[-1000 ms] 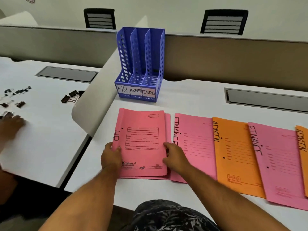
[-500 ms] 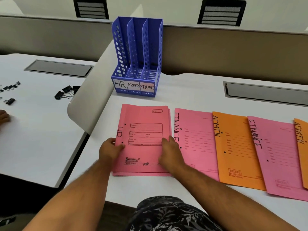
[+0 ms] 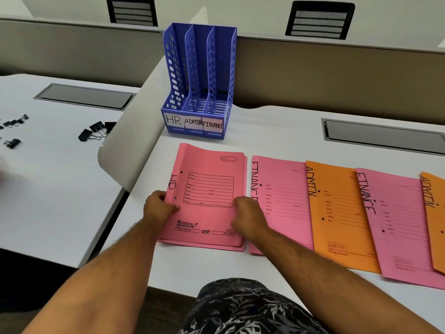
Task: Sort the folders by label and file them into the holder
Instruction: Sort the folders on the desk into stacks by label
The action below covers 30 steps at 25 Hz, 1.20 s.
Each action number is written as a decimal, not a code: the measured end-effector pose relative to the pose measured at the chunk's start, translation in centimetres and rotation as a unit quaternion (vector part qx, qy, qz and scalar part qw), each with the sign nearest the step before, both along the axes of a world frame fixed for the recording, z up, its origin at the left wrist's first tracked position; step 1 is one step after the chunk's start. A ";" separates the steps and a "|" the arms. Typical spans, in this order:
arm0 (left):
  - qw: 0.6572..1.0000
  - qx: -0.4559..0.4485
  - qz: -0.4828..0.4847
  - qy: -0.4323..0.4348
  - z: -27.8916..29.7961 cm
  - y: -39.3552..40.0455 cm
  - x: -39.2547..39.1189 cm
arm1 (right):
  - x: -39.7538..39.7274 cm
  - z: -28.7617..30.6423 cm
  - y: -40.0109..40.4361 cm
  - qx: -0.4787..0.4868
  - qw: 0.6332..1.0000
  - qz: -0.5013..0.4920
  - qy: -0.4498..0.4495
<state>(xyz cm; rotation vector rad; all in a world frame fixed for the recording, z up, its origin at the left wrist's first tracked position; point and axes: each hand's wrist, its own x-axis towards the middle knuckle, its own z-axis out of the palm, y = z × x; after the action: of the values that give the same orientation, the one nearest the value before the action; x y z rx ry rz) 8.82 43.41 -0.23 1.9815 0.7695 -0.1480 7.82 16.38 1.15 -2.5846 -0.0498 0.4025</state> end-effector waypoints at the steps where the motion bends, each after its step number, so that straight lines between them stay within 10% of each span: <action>1: 1.000 -0.015 0.006 0.001 -0.1 0.2 -0.2 | 0.1 -0.1 -0.1 -0.004 1.000 0.005 0.000; 6: 0.999 0.023 -0.047 -0.009 -0.3 -0.4 -0.4 | -0.5 -0.7 0.2 -0.016 0.999 0.028 -0.019; 12: 0.953 0.276 -0.114 -0.044 0.5 -6.0 -0.8 | -0.3 -0.5 -1.9 0.060 0.997 -0.019 -0.042; 21: 0.954 0.096 -0.270 -0.091 0.1 -18.4 0.7 | -1.6 0.6 -11.8 0.076 0.978 -0.161 -0.112; 30: 0.967 0.130 -0.220 -0.022 0.1 -25.0 1.2 | -4.5 -0.4 -22.2 -0.008 0.978 -0.194 -0.074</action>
<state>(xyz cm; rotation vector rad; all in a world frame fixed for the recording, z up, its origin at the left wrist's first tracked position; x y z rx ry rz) 9.99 18.41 -0.17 2.3766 0.3188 -0.2759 3.29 -5.78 0.77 -2.5549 0.3996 0.0661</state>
